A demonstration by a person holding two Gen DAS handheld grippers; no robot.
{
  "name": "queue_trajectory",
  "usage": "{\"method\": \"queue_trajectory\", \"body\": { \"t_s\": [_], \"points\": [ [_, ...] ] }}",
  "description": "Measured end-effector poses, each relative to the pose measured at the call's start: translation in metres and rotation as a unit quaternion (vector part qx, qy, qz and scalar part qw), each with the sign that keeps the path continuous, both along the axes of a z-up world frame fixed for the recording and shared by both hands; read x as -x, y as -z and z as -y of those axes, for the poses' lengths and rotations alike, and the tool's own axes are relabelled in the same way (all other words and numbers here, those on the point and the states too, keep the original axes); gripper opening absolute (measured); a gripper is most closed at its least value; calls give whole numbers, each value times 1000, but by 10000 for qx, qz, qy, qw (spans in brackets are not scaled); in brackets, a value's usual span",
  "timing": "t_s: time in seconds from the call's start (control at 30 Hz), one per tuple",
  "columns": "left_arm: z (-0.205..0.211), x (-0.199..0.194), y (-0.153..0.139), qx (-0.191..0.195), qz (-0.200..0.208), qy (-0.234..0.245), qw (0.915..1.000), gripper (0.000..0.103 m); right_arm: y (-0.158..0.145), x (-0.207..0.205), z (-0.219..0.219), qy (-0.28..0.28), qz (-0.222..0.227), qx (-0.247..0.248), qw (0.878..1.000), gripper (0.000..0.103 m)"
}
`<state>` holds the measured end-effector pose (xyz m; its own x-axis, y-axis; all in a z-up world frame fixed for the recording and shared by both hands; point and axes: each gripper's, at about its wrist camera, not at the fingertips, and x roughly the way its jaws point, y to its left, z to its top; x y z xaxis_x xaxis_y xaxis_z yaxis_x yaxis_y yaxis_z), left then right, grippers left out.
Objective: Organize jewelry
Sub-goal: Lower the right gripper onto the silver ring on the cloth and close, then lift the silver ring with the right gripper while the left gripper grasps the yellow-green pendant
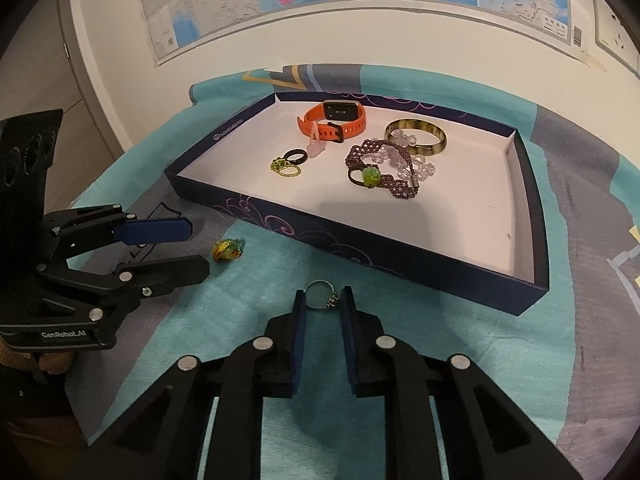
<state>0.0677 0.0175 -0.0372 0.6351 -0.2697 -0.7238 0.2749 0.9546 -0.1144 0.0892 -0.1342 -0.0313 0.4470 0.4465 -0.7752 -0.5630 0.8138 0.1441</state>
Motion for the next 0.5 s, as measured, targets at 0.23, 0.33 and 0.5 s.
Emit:
{"method": "queue_trajectory", "body": {
  "t_s": [0.23, 0.33, 0.5],
  "points": [
    [4, -4, 1, -12, -33, 36, 10000, 45, 1, -2, 1, 5, -17, -22, 10000, 5],
    [6, -6, 3, 3, -82, 55, 10000, 42, 1, -2, 2, 4, -16, -32, 10000, 4],
    [9, -10, 4, 34, -135, 90, 9999, 35, 0, -1, 3, 1, -12, -68, 10000, 4]
  ]
}}
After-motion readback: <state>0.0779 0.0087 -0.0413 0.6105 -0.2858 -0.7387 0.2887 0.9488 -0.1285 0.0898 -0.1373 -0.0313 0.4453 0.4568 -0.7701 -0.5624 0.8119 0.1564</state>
